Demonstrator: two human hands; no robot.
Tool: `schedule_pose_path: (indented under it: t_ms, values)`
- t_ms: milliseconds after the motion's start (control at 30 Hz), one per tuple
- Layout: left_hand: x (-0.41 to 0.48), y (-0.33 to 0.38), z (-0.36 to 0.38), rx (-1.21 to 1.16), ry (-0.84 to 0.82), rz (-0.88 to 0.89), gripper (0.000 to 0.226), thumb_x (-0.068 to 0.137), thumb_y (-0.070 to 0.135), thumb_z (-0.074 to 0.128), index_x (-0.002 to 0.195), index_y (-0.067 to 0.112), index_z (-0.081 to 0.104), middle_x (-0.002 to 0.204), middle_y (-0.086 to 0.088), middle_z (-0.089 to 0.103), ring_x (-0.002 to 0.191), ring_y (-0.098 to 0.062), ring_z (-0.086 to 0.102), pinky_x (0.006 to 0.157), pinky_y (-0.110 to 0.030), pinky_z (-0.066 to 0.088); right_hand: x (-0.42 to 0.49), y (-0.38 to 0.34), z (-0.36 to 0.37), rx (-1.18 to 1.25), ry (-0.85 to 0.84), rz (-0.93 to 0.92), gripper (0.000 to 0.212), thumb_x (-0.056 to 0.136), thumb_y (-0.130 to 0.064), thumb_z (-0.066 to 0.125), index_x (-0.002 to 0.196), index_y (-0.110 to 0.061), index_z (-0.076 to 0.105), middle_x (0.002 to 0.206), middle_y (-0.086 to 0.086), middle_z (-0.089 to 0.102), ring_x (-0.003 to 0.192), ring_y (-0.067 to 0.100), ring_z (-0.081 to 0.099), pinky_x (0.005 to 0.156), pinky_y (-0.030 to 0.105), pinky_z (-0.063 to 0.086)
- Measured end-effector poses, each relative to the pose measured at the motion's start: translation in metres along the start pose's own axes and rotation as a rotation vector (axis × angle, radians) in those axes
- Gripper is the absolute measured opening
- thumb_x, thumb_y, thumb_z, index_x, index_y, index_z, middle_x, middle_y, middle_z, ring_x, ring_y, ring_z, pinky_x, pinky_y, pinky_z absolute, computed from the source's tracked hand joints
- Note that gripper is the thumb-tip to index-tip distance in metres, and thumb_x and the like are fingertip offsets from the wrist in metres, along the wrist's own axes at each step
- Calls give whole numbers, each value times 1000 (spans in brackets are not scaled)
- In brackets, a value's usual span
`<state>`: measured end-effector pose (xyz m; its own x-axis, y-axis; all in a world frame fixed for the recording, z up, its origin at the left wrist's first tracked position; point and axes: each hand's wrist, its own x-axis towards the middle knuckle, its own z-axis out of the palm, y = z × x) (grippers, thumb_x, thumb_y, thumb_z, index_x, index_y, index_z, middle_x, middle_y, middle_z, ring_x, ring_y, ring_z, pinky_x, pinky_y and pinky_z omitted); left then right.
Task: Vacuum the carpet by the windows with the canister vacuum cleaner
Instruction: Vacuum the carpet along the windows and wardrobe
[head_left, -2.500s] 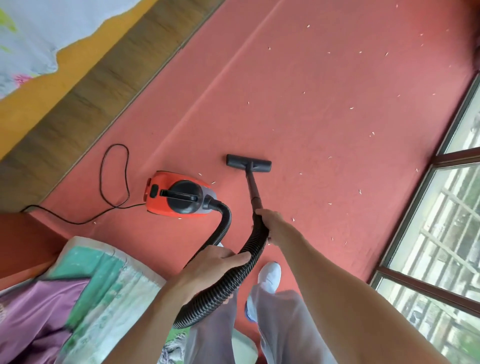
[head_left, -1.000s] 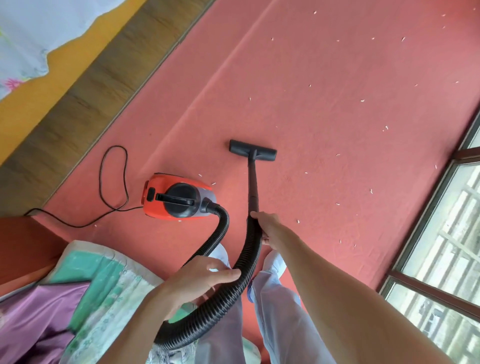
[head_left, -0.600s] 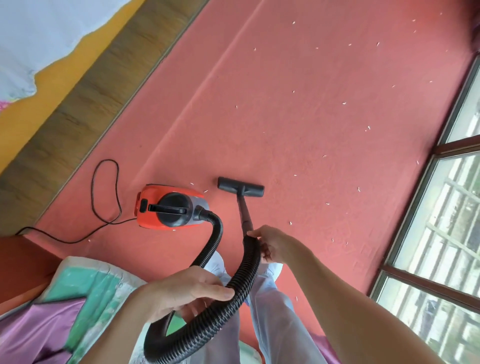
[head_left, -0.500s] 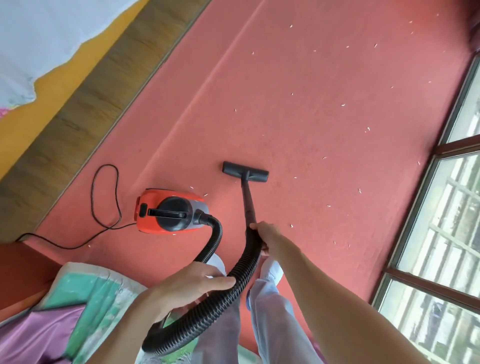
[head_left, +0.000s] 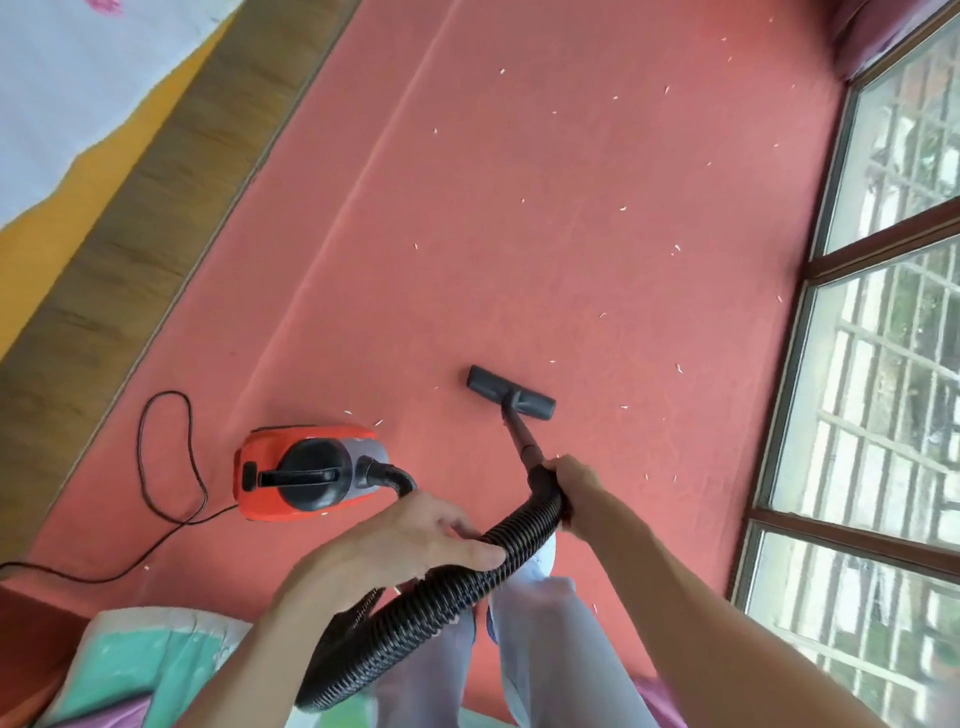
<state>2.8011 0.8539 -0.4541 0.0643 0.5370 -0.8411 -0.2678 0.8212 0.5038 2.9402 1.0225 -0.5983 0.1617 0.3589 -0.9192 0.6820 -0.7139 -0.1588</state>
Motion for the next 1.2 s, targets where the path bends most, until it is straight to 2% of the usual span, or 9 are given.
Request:
schedule_pose_path:
  t_ms: [133, 200, 300, 367, 467, 633, 800, 1067, 1200]
  values:
    - [12, 20, -21, 39, -20, -24, 27, 75, 37, 81, 88, 13, 79, 69, 0, 72, 63, -12, 67, 55, -19, 49, 1, -10, -7, 98, -7, 43, 15, 90, -16, 55, 98, -5, 59, 76, 13, 61, 57, 25, 57, 38, 20, 44]
    - [22, 29, -30, 44, -22, -49, 31, 72, 40, 82, 88, 14, 79, 73, -3, 73, 64, -14, 68, 57, -21, 51, 11, -19, -6, 111, -15, 38, 24, 87, -22, 56, 104, -5, 60, 78, 14, 63, 60, 26, 60, 43, 24, 48]
    - [41, 47, -37, 56, -48, -85, 42, 67, 49, 85, 91, 16, 79, 80, -10, 75, 66, -18, 68, 63, -30, 56, 30, -42, -8, 50, 22, 34, 27, 87, -25, 56, 102, -3, 61, 99, 19, 67, 81, 32, 66, 67, 37, 55]
    - [56, 62, -37, 57, -23, -96, 50, 61, 57, 81, 92, 17, 79, 81, -9, 75, 68, -18, 68, 67, -32, 55, 34, -65, -14, 72, 26, 39, 16, 91, -21, 58, 91, -4, 57, 87, 18, 64, 72, 31, 63, 56, 35, 52]
    - [87, 90, -35, 5, 9, -91, 35, 75, 46, 81, 89, 15, 78, 79, -13, 75, 65, -23, 69, 64, -35, 56, 60, -101, -28, 167, 35, 43, 17, 90, -18, 62, 98, -5, 55, 75, 13, 57, 62, 26, 56, 49, 29, 44]
    - [139, 152, -35, -10, 99, -62, 29, 79, 43, 79, 88, 15, 77, 86, -24, 74, 62, -27, 67, 61, -40, 57, 93, -169, -58, 180, 99, -8, 22, 89, -20, 63, 98, -2, 52, 75, 13, 56, 78, 33, 61, 69, 42, 53]
    - [176, 209, -42, 8, 94, -35, 26, 81, 41, 80, 92, 17, 78, 87, -21, 75, 63, -25, 68, 57, -32, 55, 115, -227, -88, 193, 72, -33, 23, 87, -19, 63, 101, -2, 60, 89, 17, 64, 63, 26, 59, 47, 28, 45]
    - [192, 254, -51, 91, 103, -47, 26, 75, 39, 83, 93, 20, 78, 75, -12, 75, 64, -25, 70, 63, -41, 60, 119, -250, -101, 320, 107, -13, 23, 85, -22, 64, 96, -3, 62, 90, 16, 65, 71, 28, 61, 47, 28, 43]
    - [194, 269, -65, 139, 39, -57, 21, 75, 36, 84, 90, 23, 79, 77, -4, 73, 67, -21, 71, 60, -34, 58, 109, -251, -104, 382, 92, 32, 17, 87, -21, 63, 89, -5, 58, 88, 16, 63, 67, 26, 60, 45, 26, 42]
